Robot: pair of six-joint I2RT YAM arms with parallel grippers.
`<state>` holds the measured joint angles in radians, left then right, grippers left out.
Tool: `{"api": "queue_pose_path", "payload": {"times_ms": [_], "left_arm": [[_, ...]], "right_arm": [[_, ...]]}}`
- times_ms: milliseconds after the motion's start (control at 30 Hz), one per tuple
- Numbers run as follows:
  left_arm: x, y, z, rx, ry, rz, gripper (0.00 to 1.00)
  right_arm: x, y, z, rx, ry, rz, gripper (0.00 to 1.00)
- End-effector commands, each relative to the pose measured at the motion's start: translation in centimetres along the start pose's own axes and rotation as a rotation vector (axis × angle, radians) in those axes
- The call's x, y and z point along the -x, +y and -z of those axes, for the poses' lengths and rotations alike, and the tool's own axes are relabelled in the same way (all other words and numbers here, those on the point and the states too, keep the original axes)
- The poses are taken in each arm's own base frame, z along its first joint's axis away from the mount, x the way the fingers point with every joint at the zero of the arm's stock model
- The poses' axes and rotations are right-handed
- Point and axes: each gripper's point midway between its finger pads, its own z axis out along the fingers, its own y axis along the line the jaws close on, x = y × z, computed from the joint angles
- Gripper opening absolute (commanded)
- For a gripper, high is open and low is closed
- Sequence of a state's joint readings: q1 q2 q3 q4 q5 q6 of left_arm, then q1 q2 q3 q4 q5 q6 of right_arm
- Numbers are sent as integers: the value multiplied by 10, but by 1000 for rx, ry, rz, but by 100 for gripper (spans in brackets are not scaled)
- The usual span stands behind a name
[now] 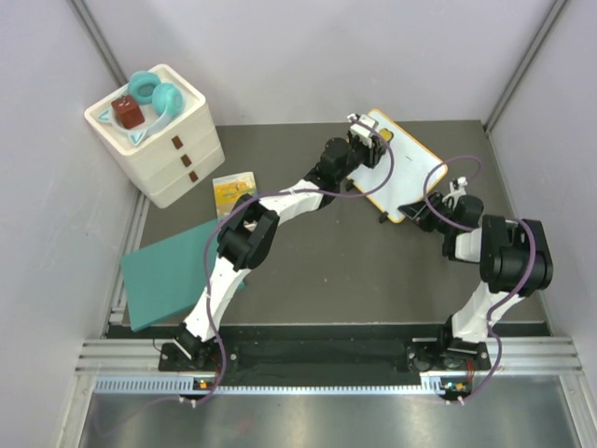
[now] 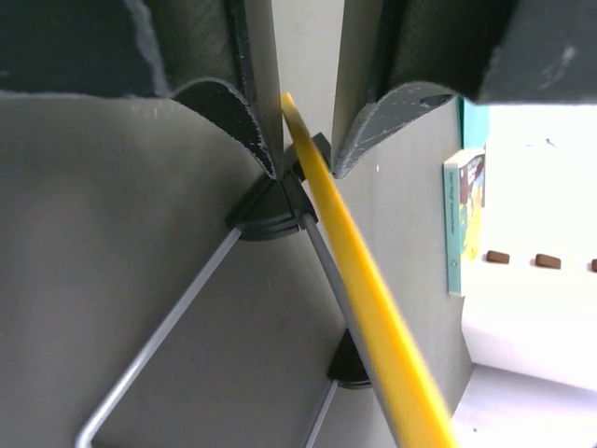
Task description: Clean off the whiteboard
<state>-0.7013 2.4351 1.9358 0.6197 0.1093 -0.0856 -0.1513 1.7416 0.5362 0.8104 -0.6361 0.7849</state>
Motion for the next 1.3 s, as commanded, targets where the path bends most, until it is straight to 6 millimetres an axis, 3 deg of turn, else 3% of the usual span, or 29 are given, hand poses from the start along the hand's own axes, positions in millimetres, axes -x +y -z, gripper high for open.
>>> {"api": "queue_pose_path", "payload": {"times_ms": [0,167,267,600,700,733,800,833,967,1267], "left_arm": [[23,-4,-8,-16,-64,14,0],[17,-11,-12,-35,-47,23,0],[14,-14,-14,-41,-43,40,0],[7,-29,-25,-65,-39,51,0],[1,-29,-29,-66,-17,51,0],[-10,-32,-30,-74,5,44,0],[-4,-38,-34,-100,3,22,0],[-19,-41,-34,-111,46,-14,0],[-15,-56,-38,-142,-4,-104,0],[-7,-91,-41,-257,-124,30,0]], "right_arm": [[3,10,-11,48,39,43,26],[1,11,-15,47,65,52,11],[-4,11,-15,36,92,63,7],[-18,3,-12,-11,155,62,6],[-19,4,-11,-13,162,65,6],[-20,2,-10,-17,163,64,5],[-21,2,-11,-17,170,63,5],[-21,2,-10,-14,174,63,5],[-22,4,-11,-7,177,68,4],[-22,4,-11,-3,183,72,2]]}}
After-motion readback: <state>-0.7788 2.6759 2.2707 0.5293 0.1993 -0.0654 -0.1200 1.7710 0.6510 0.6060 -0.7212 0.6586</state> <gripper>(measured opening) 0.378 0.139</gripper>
